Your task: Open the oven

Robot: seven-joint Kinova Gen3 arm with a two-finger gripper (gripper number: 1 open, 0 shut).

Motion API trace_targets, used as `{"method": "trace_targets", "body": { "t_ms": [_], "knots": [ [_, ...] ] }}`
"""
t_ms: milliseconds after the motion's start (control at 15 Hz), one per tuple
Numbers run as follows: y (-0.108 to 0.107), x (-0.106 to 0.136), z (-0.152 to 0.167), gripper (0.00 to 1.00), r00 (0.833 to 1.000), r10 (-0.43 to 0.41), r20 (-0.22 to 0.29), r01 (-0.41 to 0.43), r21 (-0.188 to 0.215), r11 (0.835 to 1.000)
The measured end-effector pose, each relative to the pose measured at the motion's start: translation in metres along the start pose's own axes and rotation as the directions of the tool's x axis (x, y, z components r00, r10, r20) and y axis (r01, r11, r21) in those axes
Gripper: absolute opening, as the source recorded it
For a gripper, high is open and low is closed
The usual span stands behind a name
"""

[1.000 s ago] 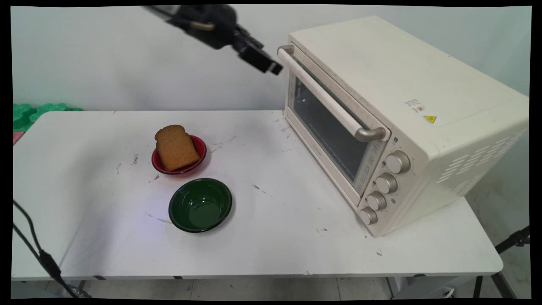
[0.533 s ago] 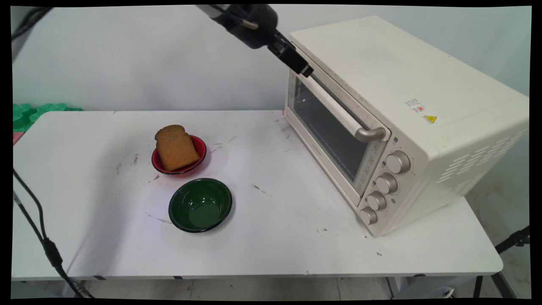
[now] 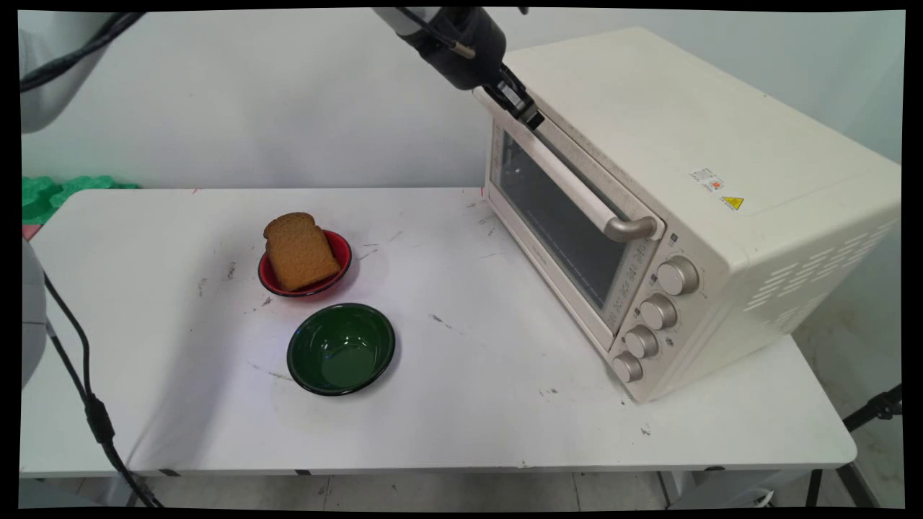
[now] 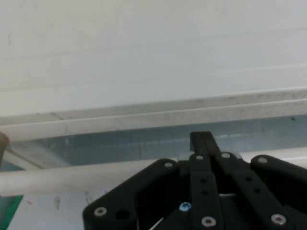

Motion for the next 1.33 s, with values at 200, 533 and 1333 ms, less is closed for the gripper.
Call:
{"method": "trace_targets", "body": {
  "t_ms": [200,533,1333],
  "knots": [
    [-0.001,0.005,0.008,0.0,1.0,-0.001,0.009,0.001,0.0,1.0],
    [0.0,0.008,0.019,0.0,1.0,0.0,0.028,0.0,-0.008,1.0],
    [0.005,-0.022,0.015,0.0,0.996,0.015,0.092,-0.015,0.003,1.0]
  ]
}}
